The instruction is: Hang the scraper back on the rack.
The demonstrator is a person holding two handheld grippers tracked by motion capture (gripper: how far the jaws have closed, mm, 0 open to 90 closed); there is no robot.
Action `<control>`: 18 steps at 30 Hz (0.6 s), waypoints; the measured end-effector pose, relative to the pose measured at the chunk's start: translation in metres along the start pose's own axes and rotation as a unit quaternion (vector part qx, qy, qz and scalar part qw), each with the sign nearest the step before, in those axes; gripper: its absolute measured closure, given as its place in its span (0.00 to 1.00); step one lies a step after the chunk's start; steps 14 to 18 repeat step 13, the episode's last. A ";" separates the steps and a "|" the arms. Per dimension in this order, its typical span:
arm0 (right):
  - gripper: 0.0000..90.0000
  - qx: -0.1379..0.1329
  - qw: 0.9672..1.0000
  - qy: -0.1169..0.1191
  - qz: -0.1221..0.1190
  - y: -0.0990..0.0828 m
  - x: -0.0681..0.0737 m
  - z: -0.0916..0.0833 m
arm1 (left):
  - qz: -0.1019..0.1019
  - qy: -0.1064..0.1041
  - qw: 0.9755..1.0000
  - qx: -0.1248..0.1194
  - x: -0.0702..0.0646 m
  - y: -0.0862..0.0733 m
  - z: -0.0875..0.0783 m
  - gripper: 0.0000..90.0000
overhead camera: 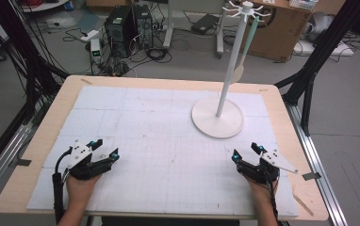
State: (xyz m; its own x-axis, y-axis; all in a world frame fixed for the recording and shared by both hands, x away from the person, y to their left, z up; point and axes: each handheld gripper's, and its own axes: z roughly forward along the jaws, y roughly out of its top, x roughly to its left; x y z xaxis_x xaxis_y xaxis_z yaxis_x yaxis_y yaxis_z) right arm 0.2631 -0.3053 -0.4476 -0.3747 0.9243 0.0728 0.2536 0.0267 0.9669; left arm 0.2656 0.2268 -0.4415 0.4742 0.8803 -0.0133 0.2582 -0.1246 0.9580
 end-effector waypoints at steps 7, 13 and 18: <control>0.23 -0.001 1.000 0.000 -0.002 0.000 0.000 0.000 | 0.001 0.000 1.000 0.000 0.000 0.000 0.000 0.34; 0.23 0.000 1.000 0.001 0.000 0.000 0.000 0.000 | 0.000 -0.002 1.000 0.003 0.000 0.000 0.000 0.34; 0.23 0.000 1.000 0.001 0.000 0.000 0.000 0.000 | 0.000 -0.002 1.000 0.003 0.000 0.000 0.000 0.34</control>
